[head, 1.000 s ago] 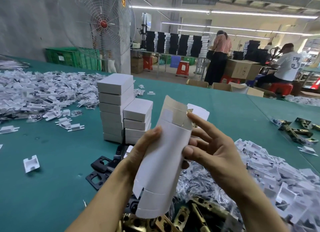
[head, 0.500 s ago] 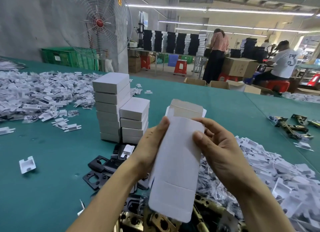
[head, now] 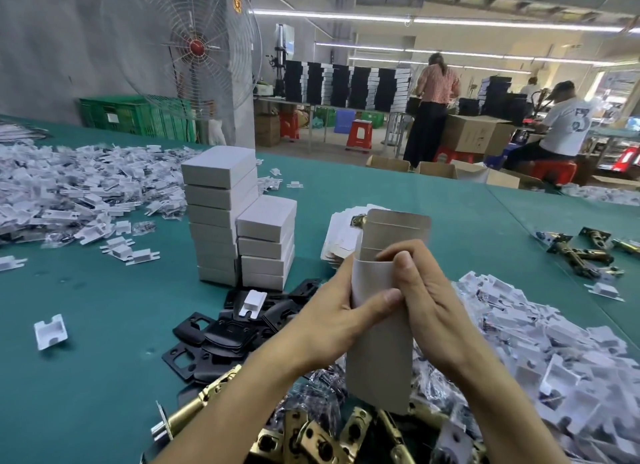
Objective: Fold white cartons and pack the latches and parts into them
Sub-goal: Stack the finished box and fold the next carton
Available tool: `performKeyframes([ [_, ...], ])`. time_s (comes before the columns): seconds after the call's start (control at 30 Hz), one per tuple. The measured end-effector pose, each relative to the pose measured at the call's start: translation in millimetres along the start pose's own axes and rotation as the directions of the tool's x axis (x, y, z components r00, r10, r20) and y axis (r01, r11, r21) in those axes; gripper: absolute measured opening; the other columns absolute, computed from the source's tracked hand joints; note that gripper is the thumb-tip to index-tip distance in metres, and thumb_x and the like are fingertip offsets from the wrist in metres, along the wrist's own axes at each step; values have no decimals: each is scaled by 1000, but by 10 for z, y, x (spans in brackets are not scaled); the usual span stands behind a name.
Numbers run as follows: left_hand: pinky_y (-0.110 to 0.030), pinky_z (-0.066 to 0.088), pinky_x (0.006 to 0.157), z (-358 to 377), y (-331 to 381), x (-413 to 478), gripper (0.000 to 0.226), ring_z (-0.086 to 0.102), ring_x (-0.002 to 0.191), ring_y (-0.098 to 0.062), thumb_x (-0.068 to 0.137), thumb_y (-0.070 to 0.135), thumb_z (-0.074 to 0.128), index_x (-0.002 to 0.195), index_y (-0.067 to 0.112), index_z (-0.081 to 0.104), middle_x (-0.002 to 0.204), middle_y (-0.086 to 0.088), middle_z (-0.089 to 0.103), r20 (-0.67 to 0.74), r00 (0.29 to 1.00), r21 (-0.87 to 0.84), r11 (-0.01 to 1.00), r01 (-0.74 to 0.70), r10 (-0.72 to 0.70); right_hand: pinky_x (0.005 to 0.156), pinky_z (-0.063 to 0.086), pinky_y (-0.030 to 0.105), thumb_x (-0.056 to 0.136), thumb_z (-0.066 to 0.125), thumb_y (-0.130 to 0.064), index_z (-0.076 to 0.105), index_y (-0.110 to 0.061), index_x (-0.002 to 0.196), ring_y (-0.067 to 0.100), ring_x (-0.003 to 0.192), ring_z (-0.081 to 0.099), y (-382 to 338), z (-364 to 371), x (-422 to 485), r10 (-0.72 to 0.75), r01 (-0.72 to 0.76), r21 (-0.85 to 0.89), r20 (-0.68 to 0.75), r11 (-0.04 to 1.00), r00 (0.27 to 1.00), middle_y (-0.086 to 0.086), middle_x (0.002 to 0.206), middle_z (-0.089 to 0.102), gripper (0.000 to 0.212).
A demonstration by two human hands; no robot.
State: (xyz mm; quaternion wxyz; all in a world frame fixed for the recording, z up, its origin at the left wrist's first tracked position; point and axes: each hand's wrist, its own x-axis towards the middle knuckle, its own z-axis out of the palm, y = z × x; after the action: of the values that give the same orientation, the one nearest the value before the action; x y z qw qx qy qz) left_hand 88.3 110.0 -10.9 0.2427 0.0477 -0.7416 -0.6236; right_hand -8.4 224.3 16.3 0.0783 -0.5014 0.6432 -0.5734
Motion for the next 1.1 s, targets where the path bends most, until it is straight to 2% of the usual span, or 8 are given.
performKeyframes([
  [0.07, -35, 51, 100, -16, -38, 8, 60, 62, 117, -5, 79, 63, 67, 133, 45, 50, 123, 16, 66, -59, 998, 55, 998, -16, 19, 87, 44, 24, 100, 36, -44, 62, -35, 102, 8, 102, 58, 23, -24, -3, 9, -9, -6, 26, 1000, 1000, -2, 107, 62, 27],
  [0.2, -15, 39, 106, -59, -94, -1, 89, 48, 127, 9, 85, 56, 62, 152, 55, 3, 132, 48, 45, -109, 987, 161, 982, -100, 118, 95, 49, 35, 96, 38, -44, 66, -34, 115, 2, 108, 57, 62, -86, 7, 64, -60, -47, 79, 997, 995, -6, 112, 58, 35],
  [0.37, -20, 46, 100, -8, -142, -21, 46, 56, 120, 0, 96, 35, 59, 136, 45, 40, 133, 32, 52, -176, 931, 241, 931, -273, 319, 89, 41, 11, 94, 43, -36, 68, -32, 119, -5, 107, 55, 39, -130, 4, -4, 13, -86, 109, 996, 994, -14, 105, 55, 35],
  [0.47, -37, 56, 90, -12, -134, -32, 32, 66, 106, -12, 90, 42, 63, 121, 41, 54, 117, 15, 65, -202, 947, 115, 966, -230, 250, 85, 44, 16, 97, 49, -30, 68, -36, 112, 4, 101, 59, 56, -130, 1, 6, 5, -113, 92, 994, 996, -7, 103, 60, 25],
  [0.6, -44, 61, 78, -52, -127, -43, 26, 69, 92, -18, 84, 50, 65, 107, 41, 57, 103, 6, 68, -189, 967, 72, 985, -159, 170, 77, 58, 37, 92, 66, -16, 66, -38, 104, 14, 85, 67, 79, -114, -14, 48, -47, -14, 49, 999, 998, -13, 104, 67, 25],
  [0.73, -39, 59, 68, -84, -127, -33, 21, 67, 83, -18, 88, 47, 63, 104, 35, 60, 95, 0, 68, -196, 967, 50, 986, -159, 166, 73, 56, 22, 77, 74, -34, 62, -47, 111, 3, 82, 66, 74, -152, -35, 43, -43, 51, -1, 998, 999, -17, 104, 66, 38],
  [0.83, -32, 55, 65, -105, -118, -30, 11, 65, 80, -13, 93, 40, 61, 101, 34, 64, 91, 4, 68, -212, 963, 59, 986, -157, 166, 68, 57, 27, 70, 78, -32, 63, -34, 99, 11, 71, 65, 81, -155, -39, 81, -81, 125, 1, 989, 997, -3, 98, 67, 33],
  [1.1, -30, 50, 78, -146, -135, -31, 24, 62, 96, -10, 91, 52, 57, 111, 44, 66, 100, 16, 63, -259, 935, 206, 960, -190, 240, 71, 55, 24, 76, 78, -27, 73, -30, 102, 14, 80, 71, 119, -285, -53, 78, -105, 129, 193, 986, 978, -2, 102, 73, 26],
])
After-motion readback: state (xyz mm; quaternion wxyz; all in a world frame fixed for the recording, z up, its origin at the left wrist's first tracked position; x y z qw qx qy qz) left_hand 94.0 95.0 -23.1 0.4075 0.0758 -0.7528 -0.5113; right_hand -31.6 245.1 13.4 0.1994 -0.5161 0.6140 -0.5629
